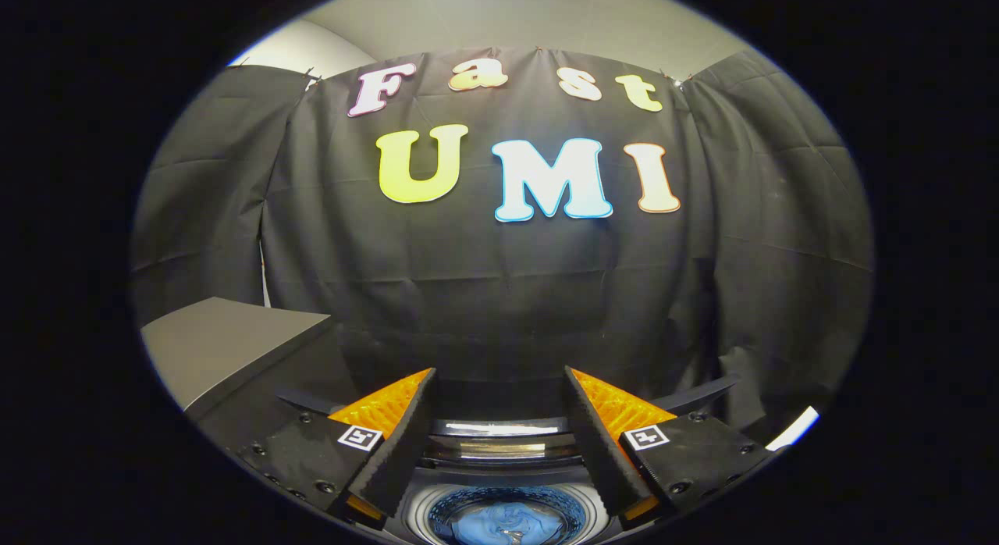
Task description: Put the clothes into the washing machine and then close the washing machine lid.
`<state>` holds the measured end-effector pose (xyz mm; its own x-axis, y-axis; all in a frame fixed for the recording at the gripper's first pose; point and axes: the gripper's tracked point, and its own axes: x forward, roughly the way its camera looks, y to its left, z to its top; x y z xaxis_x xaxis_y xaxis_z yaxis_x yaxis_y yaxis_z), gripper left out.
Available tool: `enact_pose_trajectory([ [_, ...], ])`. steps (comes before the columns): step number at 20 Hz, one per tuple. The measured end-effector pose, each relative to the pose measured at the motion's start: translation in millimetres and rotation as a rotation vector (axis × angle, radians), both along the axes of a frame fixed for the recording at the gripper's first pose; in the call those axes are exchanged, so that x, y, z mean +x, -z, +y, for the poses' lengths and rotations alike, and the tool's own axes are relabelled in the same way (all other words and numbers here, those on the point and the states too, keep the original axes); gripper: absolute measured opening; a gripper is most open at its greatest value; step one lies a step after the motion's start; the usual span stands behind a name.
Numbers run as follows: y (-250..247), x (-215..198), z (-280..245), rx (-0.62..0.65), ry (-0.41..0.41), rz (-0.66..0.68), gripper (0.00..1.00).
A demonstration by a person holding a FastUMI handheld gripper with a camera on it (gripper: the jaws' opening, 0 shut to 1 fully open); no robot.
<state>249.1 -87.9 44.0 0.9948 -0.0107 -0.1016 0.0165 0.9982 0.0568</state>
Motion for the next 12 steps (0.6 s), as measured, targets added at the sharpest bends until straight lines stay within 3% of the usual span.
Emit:
enact_pose_trajectory([
  [12,19.5,-32.8,2.7,0.000,-0.006,0.010,0.97],
])
